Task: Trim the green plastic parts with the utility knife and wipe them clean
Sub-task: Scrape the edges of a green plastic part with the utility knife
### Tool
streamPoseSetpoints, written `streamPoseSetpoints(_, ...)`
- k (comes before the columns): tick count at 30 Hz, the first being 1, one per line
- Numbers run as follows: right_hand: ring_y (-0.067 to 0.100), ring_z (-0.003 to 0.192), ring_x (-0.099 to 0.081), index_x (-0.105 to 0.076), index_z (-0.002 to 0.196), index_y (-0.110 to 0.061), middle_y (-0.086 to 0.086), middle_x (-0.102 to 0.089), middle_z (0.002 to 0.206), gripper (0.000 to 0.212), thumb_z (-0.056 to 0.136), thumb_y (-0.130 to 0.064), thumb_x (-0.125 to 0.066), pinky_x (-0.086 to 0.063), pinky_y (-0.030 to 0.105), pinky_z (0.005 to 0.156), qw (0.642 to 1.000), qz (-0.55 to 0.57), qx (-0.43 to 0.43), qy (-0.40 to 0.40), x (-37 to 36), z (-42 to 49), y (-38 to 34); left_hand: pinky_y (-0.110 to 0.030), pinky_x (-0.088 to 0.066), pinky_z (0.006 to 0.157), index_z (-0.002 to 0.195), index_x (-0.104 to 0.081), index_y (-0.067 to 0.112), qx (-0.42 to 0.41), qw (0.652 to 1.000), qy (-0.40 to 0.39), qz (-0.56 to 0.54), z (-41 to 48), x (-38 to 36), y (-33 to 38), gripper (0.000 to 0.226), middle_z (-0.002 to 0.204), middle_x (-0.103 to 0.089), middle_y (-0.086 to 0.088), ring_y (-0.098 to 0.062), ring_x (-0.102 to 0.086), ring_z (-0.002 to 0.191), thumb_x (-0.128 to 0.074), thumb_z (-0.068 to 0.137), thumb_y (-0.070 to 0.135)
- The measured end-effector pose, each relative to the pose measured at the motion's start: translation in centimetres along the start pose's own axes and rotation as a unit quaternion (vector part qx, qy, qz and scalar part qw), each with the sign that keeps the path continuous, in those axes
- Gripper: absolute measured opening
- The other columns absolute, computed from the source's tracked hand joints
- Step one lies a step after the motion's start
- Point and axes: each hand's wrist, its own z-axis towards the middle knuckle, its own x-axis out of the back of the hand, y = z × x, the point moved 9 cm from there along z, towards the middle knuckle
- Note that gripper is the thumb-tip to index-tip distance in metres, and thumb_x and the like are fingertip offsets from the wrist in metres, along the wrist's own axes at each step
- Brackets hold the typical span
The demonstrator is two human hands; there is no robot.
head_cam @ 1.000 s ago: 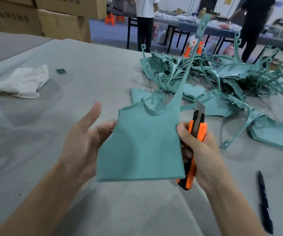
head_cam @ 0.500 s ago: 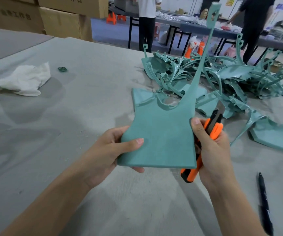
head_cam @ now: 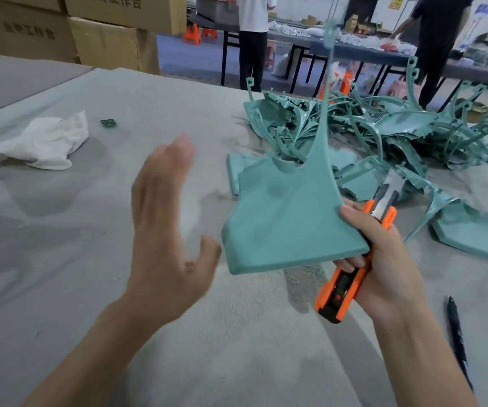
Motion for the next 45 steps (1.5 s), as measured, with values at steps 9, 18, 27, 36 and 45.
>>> streamPoseSetpoints(9,0.003,0.032,-0.027,-0.068,0.071,-0.013,-0.006,-0.037,0.042,0.01,0.078,-0.02,-0.069,-0.028,0.015,0.032,0.998,0.005,-0.043,-0.049,-1.4,-0.3,1.6,-0.049,-0.04,0.107,0.127,-0.057,0.001,-0.166,0.973,-0.161,0.024,-2.2,-3.6,4.5,0.04,0.136,-0.054,-0.013,-0.027,-0.047,0.132,-0.028,0.106,0.016)
streamPoseSetpoints(18,0.002,0.036,-0.033,-0.077,0.094,-0.019,-0.001,-0.058,0.061,0.044,0.069,-0.055,-0.082,-0.031,0.016,0.039,0.991,0.025,0.036,-0.127,-2.9,-0.7,0.3,-0.042,-0.04,0.109,0.125,-0.057,-0.002,-0.074,0.996,-0.035,-0.046,-1.6,-1.5,2.6,0.034,0.134,-0.056,-0.011,-0.023,-0.052,0.128,-0.045,0.093,-0.005)
streamPoseSetpoints(27,0.009,0.05,-0.033,-0.072,0.099,-0.022,0.002,-0.037,0.058,0.049,0.084,-0.067,-0.06,-0.029,0.017,0.048,0.953,-0.204,0.222,-0.031,-3.6,-2.4,-2.1,0.0,-0.033,0.055,0.08,-0.049,0.03,0.153,0.963,0.2,-0.098,-1.5,2.2,-1.1,0.016,0.07,-0.048,0.014,0.014,-0.045,0.057,-0.053,0.095,0.023)
streamPoseSetpoints(36,0.004,0.065,-0.049,-0.046,0.104,-0.035,-0.018,-0.048,0.074,0.037,0.099,-0.067,-0.027,-0.039,0.027,0.059,0.79,-0.497,0.356,-0.04,-8.6,-4.8,-1.7,-0.004,-0.038,0.051,0.078,-0.06,0.034,0.256,0.938,0.112,-0.205,-2.1,-0.9,-1.1,0.014,0.071,-0.061,0.005,0.005,-0.052,0.056,-0.059,0.088,0.025)
streamPoseSetpoints(45,-0.001,0.079,-0.048,-0.049,0.118,-0.023,-0.015,-0.053,0.094,0.04,0.102,-0.056,-0.032,-0.038,0.01,0.073,0.749,-0.514,0.416,-0.036,-9.3,-5.2,-2.3,-0.002,-0.041,0.056,0.077,-0.063,0.037,0.244,0.932,0.144,-0.228,-1.3,-0.1,-0.4,0.019,0.072,-0.065,0.027,0.012,-0.059,0.063,-0.065,0.084,0.019)
